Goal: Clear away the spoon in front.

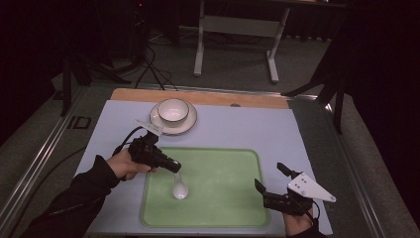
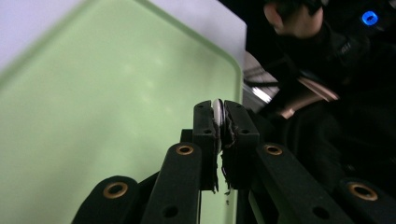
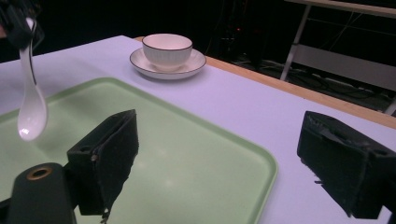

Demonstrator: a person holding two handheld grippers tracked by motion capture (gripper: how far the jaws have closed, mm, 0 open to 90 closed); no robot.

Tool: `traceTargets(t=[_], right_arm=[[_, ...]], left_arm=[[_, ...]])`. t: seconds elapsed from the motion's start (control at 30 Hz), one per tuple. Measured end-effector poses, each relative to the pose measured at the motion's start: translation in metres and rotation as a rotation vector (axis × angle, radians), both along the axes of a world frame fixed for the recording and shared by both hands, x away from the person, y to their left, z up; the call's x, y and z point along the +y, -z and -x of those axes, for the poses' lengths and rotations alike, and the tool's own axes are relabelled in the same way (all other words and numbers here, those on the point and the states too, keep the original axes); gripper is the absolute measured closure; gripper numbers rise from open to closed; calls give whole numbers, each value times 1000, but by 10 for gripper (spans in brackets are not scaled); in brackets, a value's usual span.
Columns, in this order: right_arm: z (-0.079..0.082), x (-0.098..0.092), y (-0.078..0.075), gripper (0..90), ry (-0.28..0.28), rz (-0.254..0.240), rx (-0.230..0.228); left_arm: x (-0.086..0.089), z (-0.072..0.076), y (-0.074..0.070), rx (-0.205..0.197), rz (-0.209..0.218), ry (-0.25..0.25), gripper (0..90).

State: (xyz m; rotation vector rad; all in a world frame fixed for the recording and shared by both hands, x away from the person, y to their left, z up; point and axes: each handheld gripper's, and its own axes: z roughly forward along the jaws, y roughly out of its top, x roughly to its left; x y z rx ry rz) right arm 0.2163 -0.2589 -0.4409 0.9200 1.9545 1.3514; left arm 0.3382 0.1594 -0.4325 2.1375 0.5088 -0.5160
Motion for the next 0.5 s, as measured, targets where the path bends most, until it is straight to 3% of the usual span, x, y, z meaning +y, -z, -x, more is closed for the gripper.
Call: traceTargets(t=[0.13, 0.23, 0.37, 0.5], right_arm=[[0, 0, 0, 125, 1, -1, 3], [0, 0, 0, 125, -2, -1, 5], [-1, 0, 1, 125, -3, -8, 10], [-1, 0, 1, 125, -5, -8, 13]], left_arm=[[-4, 0, 10, 26, -17, 30, 845], [-6, 0, 19, 15, -37, 43, 843], [0, -5, 32, 14, -2, 30, 828], [4, -7, 41, -44, 12, -7, 787]])
